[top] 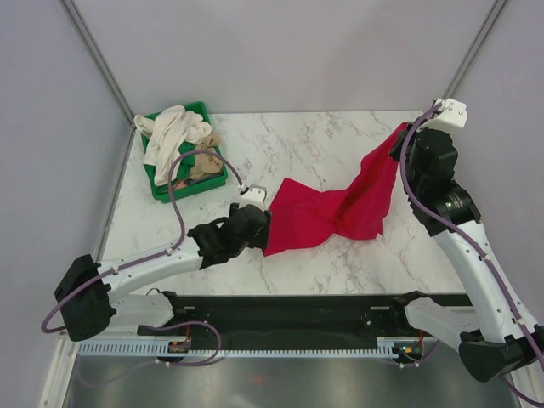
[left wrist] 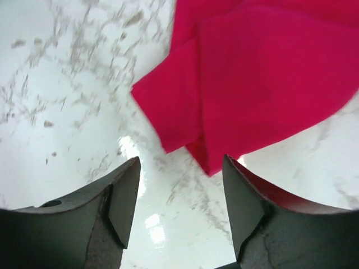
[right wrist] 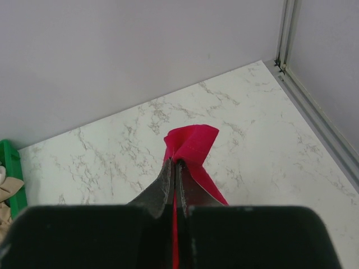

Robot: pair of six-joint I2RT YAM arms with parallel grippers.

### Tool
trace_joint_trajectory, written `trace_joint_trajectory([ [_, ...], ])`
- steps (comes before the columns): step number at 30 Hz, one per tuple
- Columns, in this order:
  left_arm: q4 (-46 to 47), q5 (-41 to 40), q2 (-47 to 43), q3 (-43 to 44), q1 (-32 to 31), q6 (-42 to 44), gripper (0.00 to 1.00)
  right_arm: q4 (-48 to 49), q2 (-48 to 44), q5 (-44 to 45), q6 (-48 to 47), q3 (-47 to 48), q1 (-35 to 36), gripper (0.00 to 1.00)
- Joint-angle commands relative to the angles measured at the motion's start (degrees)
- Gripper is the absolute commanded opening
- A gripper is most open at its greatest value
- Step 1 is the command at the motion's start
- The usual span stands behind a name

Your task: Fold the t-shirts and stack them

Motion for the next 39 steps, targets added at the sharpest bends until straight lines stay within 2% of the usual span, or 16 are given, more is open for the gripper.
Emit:
trace_joint_trajectory([
  [1, -0.65, -1.76, 0.62, -3.5, 2.39, -4.95, 0.66, 1.84, -0.29, -1.67, 1.41, -1.08, -0.09, 0.0],
  [3, 1.27, 0.6, 1.58, -5.34, 5.1, -5.74, 0.62, 1.84, -0.38, -2.29, 1.41, -1.34, -0.09, 0.0],
  [10, 10.76, 11.5, 4.74, -9.74, 13.64, -5.74, 0.59, 1.93, -1.26, -3.87, 1.68, -2.57, -0.09, 0.0],
  [14, 15.42, 16.94, 8.69, -9.92, 14.18, -5.3, 0.58, 1.93, -1.52, -4.22, 1.68, -2.84, -0.09, 0.0],
  [18, 18.24, 18.98, 12.21, -9.66, 14.18, -5.39, 0.57, 1.93, -1.35, -4.31, 1.41, -3.1, -0.09, 0.0],
  [32, 20.35, 21.0, 15.11, -12.29, 11.72, -9.26, 0.48, 2.72, -1.17, -3.96, 1.24, -4.68, -0.09, 0.0],
  [35, 20.8, 21.53, 18.19, -12.29, 11.36, -9.87, 0.39, 2.81, -1.08, -3.96, 1.5, -4.95, -0.09, 0.0],
  [38, 20.71, 21.27, 20.56, -11.68, 11.36, -10.14, 0.17, 2.81, -1.26, -3.96, 1.5, -5.3, -0.09, 0.0],
  [39, 20.62, 21.1, 20.92, -11.33, 11.36, -10.14, 0.02, 2.81, -1.52, -4.05, 1.59, -5.39, -0.09, 0.0],
])
